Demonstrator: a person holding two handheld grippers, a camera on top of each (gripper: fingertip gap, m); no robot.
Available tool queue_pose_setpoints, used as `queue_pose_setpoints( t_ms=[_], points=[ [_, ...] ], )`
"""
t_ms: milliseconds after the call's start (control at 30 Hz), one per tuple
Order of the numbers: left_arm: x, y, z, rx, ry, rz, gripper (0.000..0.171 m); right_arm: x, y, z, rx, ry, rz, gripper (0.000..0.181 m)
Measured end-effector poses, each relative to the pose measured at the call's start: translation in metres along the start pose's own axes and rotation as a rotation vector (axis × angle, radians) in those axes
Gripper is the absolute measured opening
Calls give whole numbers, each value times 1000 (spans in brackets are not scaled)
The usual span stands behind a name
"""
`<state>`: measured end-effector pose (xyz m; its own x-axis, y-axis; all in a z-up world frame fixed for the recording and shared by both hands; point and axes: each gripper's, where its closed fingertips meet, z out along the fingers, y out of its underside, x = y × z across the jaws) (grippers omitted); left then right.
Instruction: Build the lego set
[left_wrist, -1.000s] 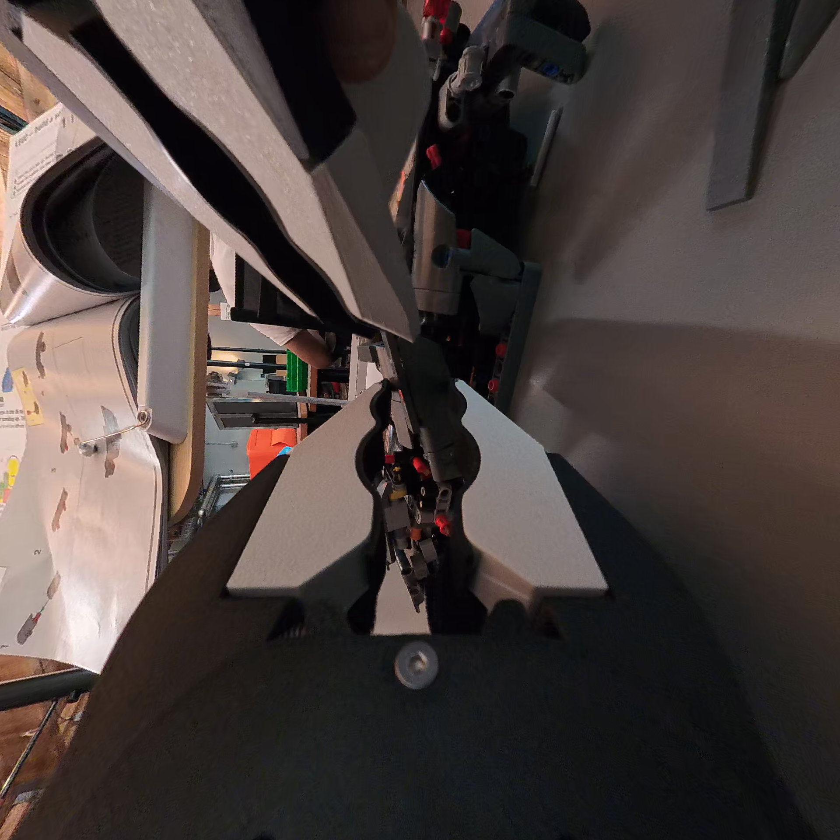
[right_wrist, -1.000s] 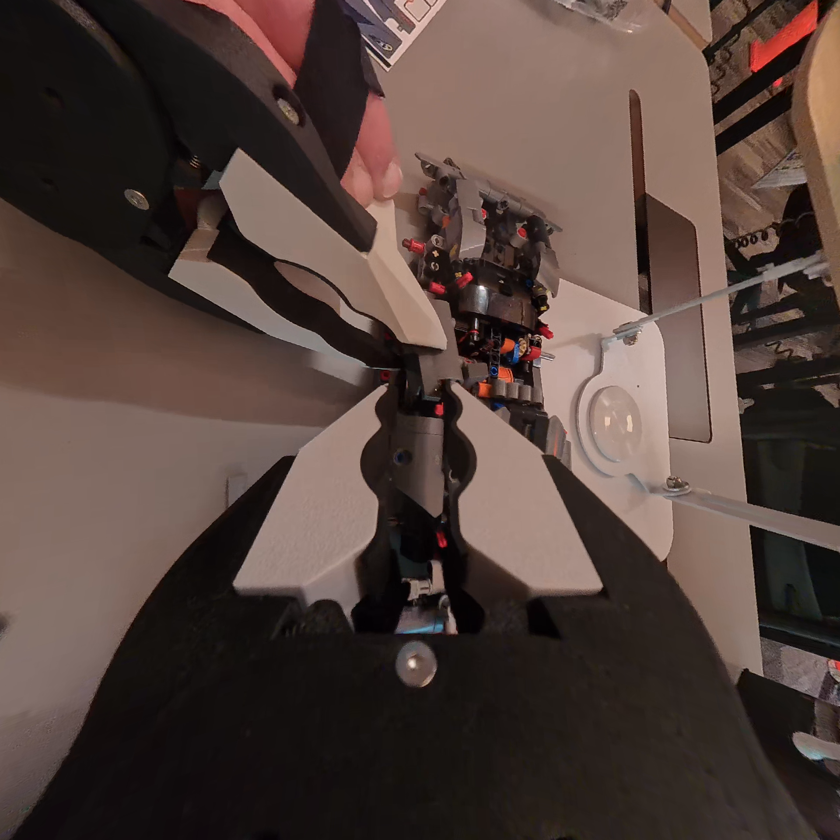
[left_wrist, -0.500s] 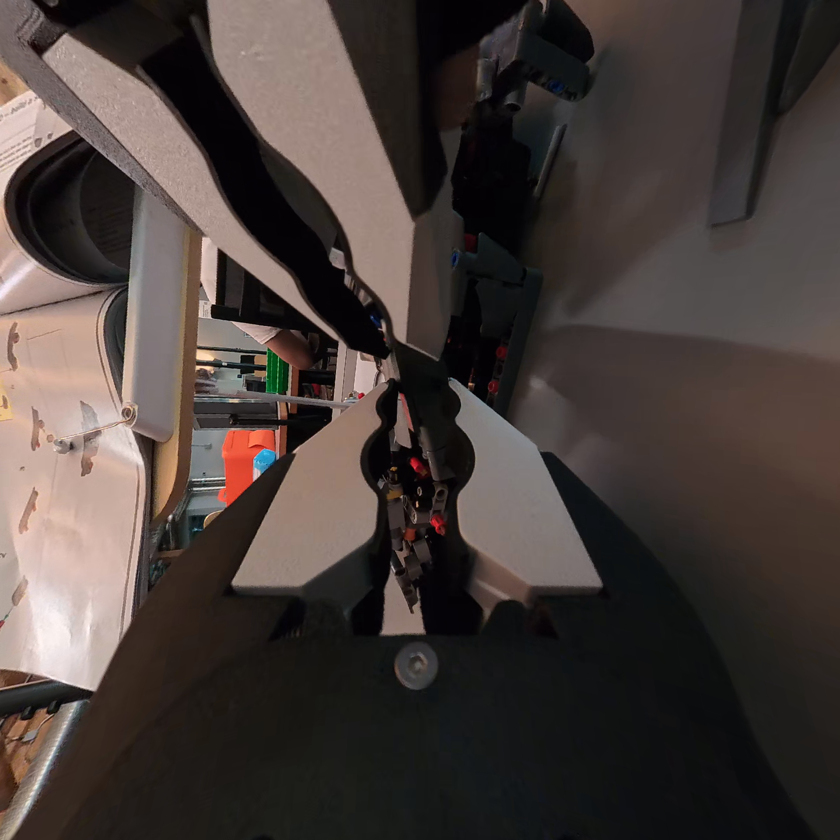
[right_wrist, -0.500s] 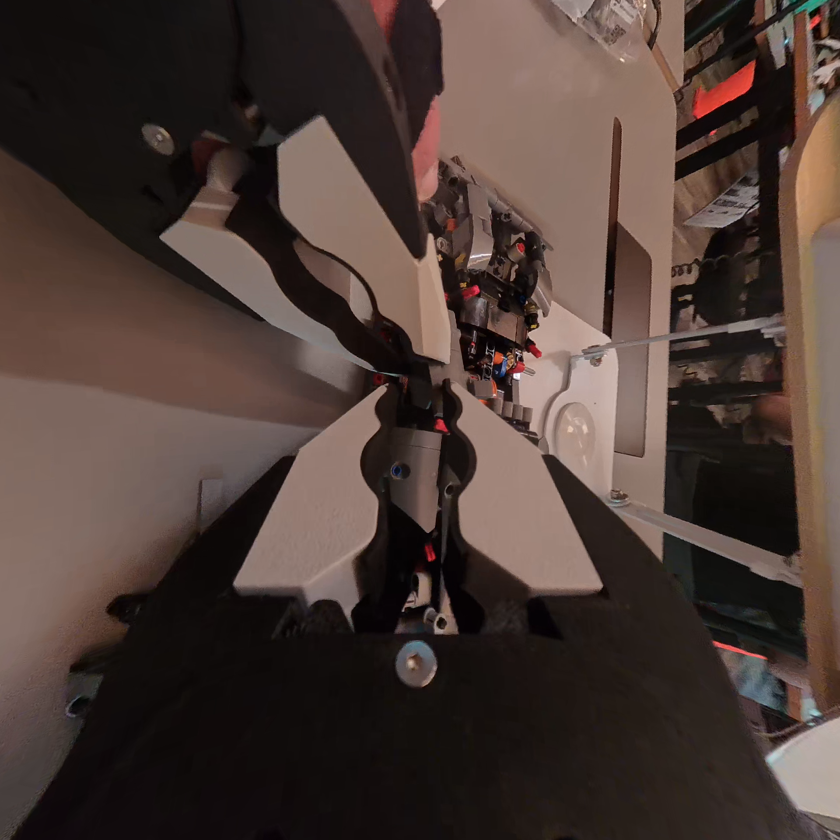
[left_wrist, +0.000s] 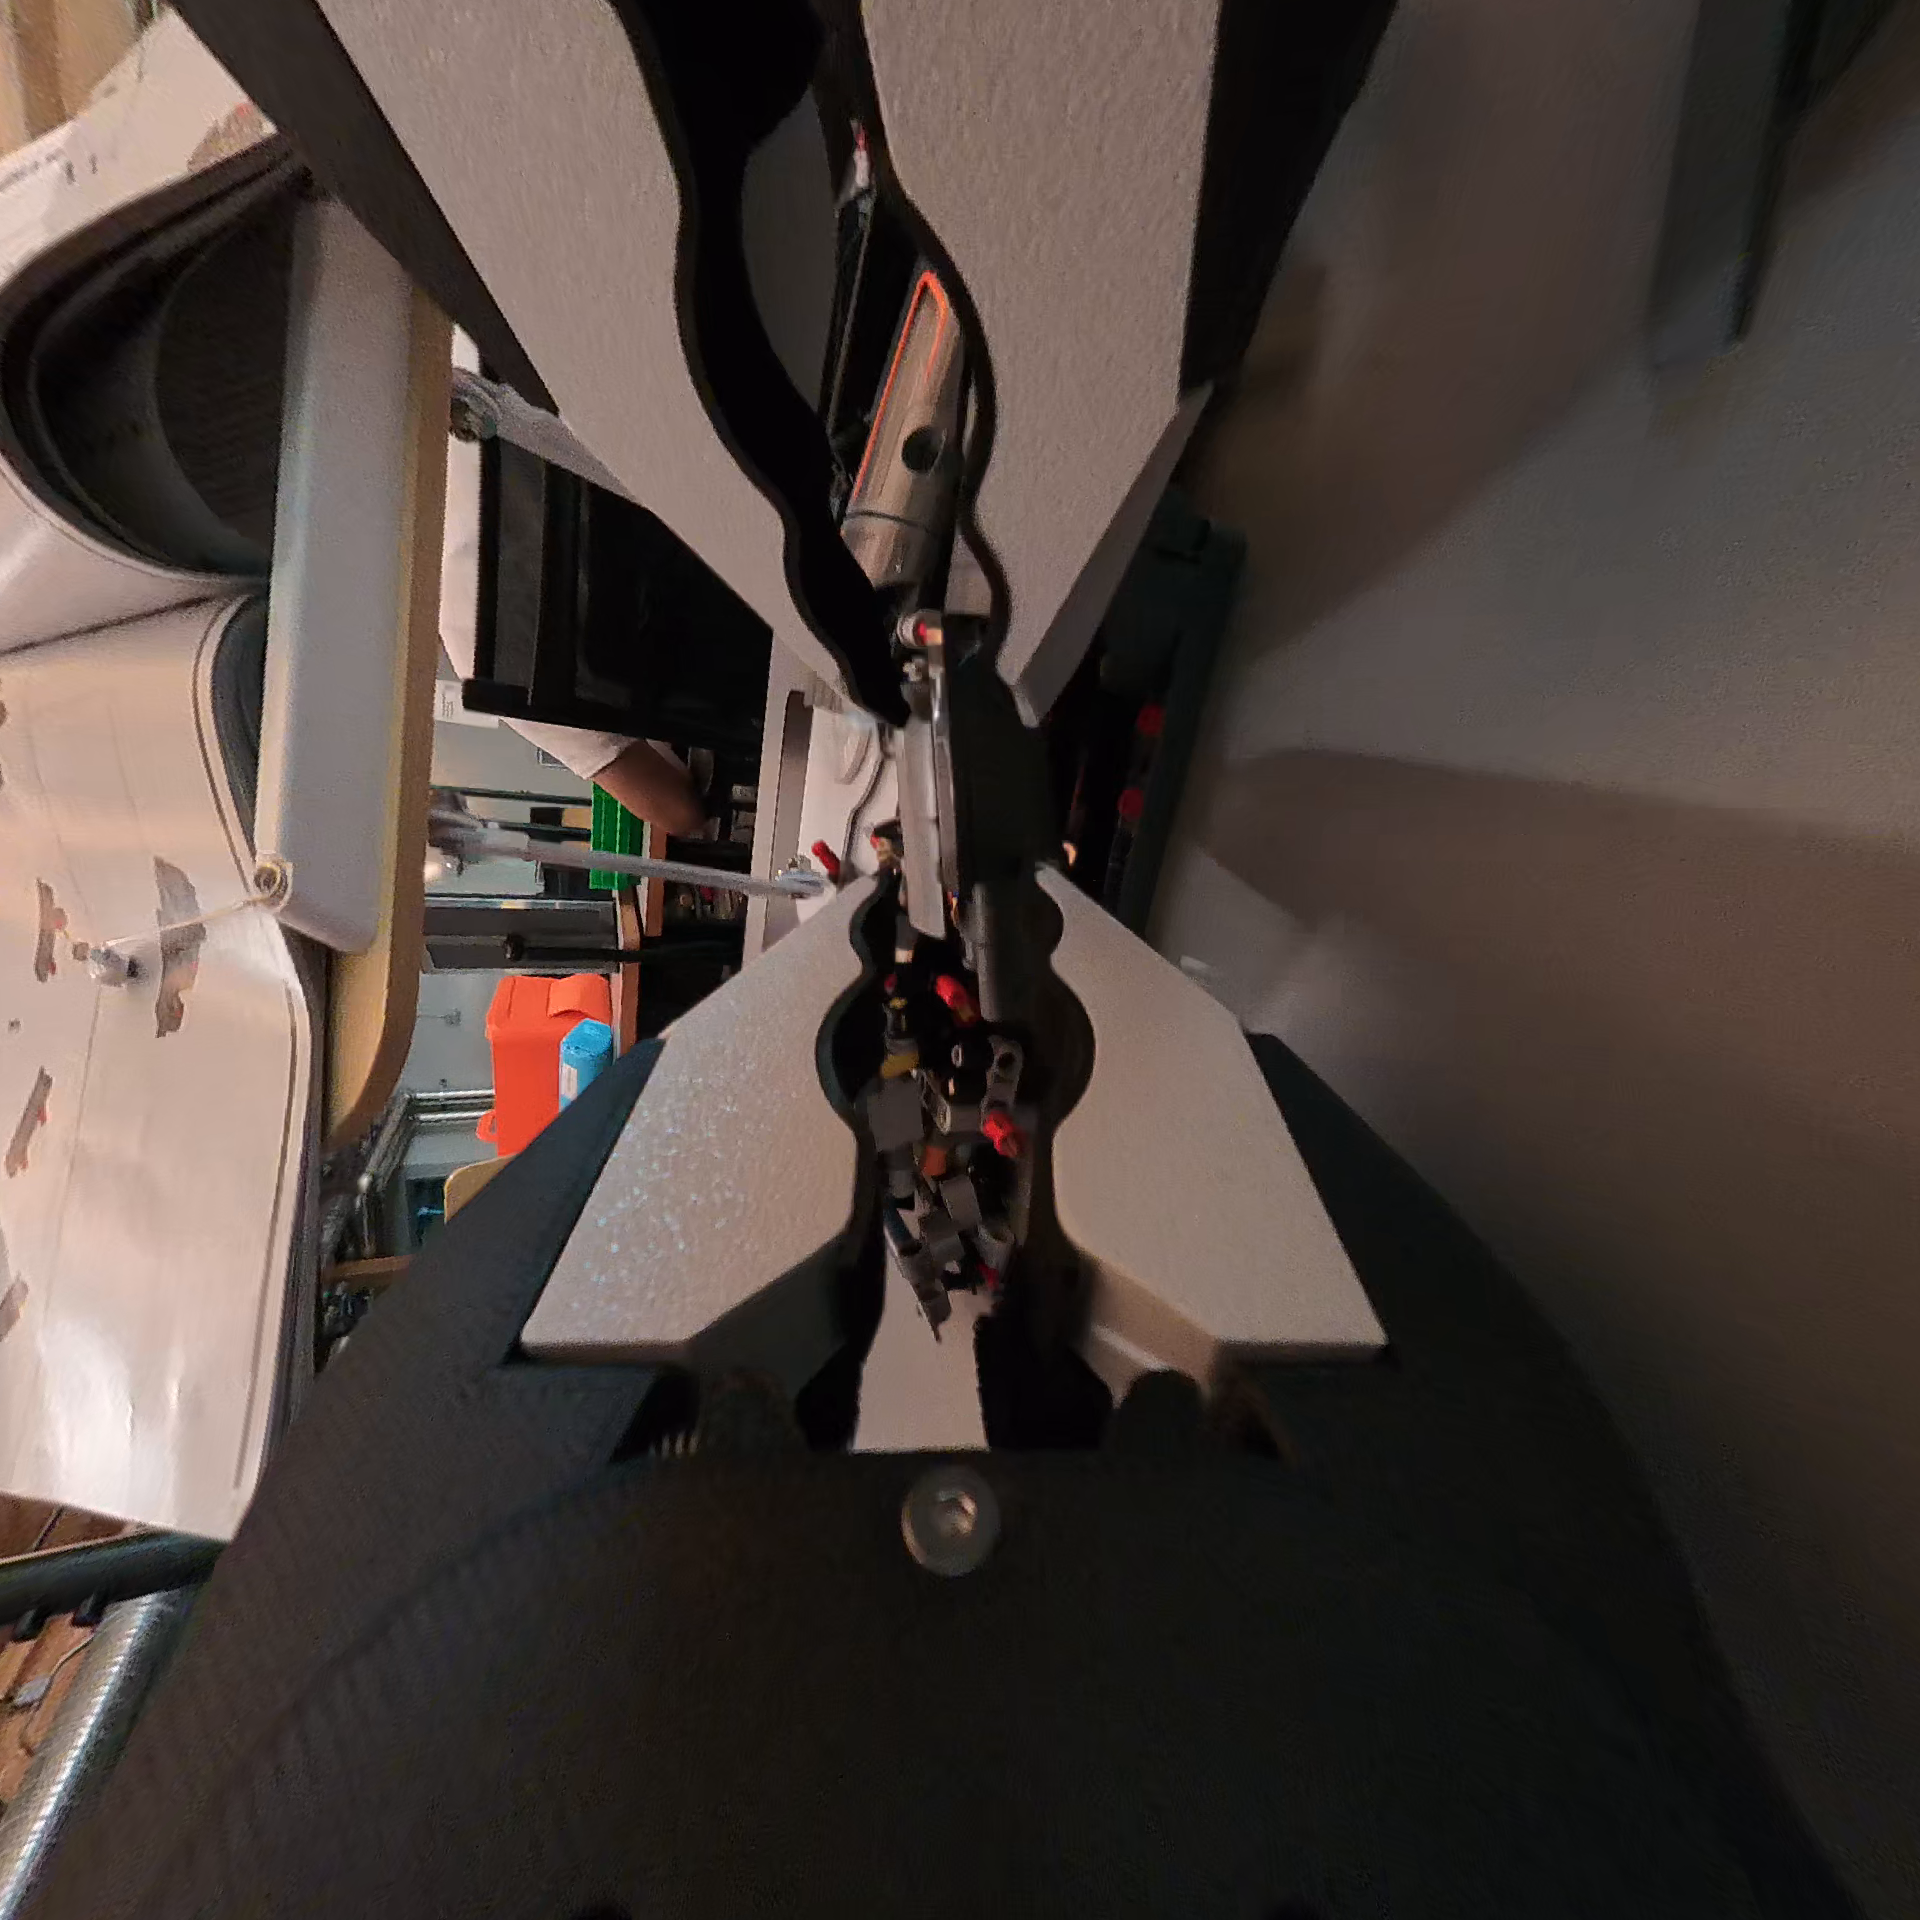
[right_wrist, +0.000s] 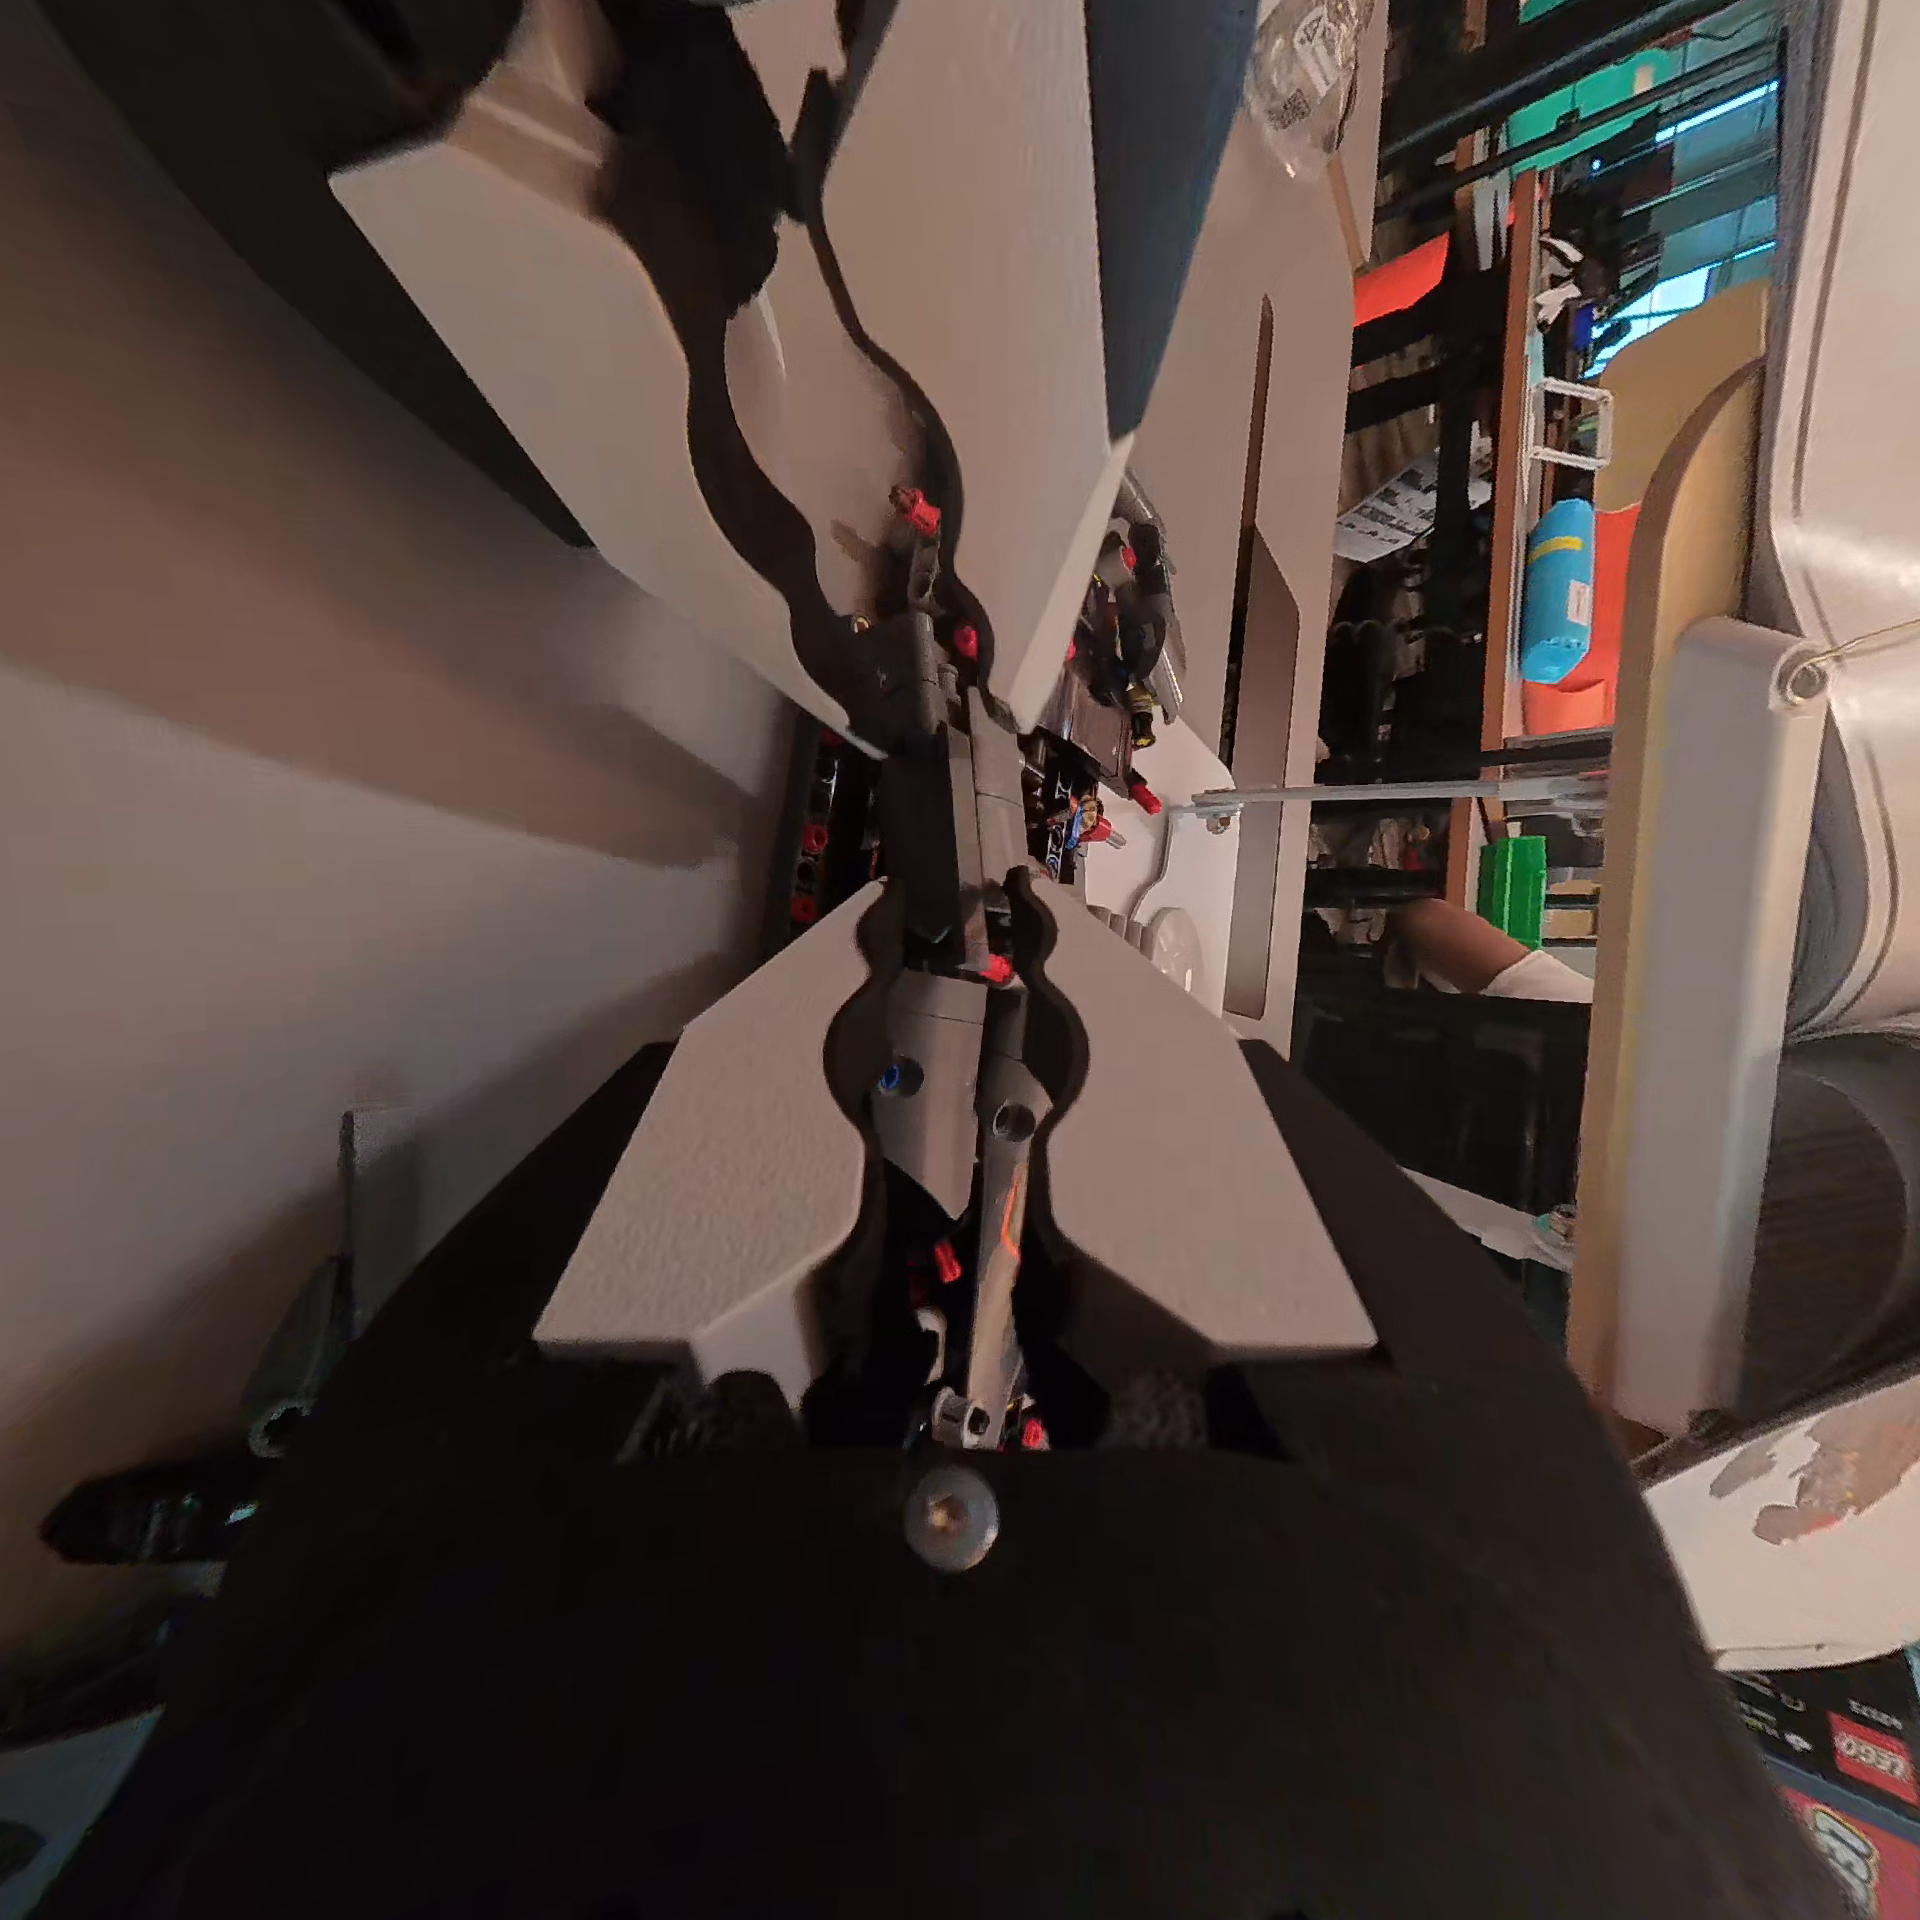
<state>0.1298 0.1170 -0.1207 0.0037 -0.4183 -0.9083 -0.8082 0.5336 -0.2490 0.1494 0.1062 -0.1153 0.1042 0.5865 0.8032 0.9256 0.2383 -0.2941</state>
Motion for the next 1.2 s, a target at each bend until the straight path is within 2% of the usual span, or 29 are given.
queue_pose_setpoints(
  t_ms=[167,367,500,667,967,1000,1200],
  points=[
    [1,3,0,0,5,4,17,-2,0,2,6,5,-16,17],
    [3,2,0,7,2,19,21,-4,-2,1,4,-3,-10,16],
    [6,-1,2,10,-8,68,14,-6,-3,3,3,-7,-10,16],
    [6,-3,3,2,-16,76,13,-5,-2,3,5,-8,6,14],
    [7,-3,3,-6,-1,58,9,-4,-2,3,6,-11,14,13],
    [6,-5,2,3,-3,55,4,-5,-2,3,5,-13,15,13],
    [4,-5,0,32,1,39,3,-1,-5,-3,40,-25,64,17]
  ],
)
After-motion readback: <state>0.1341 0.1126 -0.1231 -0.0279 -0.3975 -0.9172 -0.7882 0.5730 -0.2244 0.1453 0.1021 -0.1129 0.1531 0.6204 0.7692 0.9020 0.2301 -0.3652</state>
